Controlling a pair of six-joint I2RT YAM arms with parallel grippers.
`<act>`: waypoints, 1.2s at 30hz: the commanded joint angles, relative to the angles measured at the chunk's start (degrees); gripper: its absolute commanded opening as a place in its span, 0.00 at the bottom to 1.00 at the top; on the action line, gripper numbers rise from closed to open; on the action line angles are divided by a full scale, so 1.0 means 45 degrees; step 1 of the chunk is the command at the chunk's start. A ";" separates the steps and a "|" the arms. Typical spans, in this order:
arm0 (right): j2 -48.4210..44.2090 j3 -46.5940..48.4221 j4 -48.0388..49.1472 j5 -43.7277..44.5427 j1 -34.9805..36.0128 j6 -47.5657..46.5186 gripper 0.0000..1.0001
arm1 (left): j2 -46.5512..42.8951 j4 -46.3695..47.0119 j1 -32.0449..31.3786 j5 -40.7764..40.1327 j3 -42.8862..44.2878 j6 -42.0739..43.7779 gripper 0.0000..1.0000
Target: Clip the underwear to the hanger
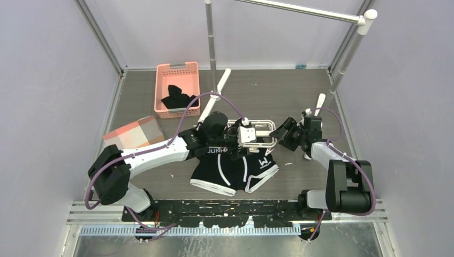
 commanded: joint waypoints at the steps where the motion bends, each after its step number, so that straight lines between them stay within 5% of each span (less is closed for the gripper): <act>1: 0.0513 -0.0040 0.1712 -0.0606 -0.0031 0.0496 0.72 | -0.0129 0.0890 -0.0002 0.0219 -0.0262 0.0288 0.81; 19: 0.2287 -0.0534 0.4186 -0.2386 -0.0157 0.1402 0.72 | -0.0343 0.0560 -0.0021 0.0377 -0.0408 0.0403 0.83; 36: 0.1484 -0.2493 1.1143 -0.5777 -0.0244 0.3807 0.64 | -0.0155 -0.0140 -0.0367 0.0279 -0.0066 0.0737 0.81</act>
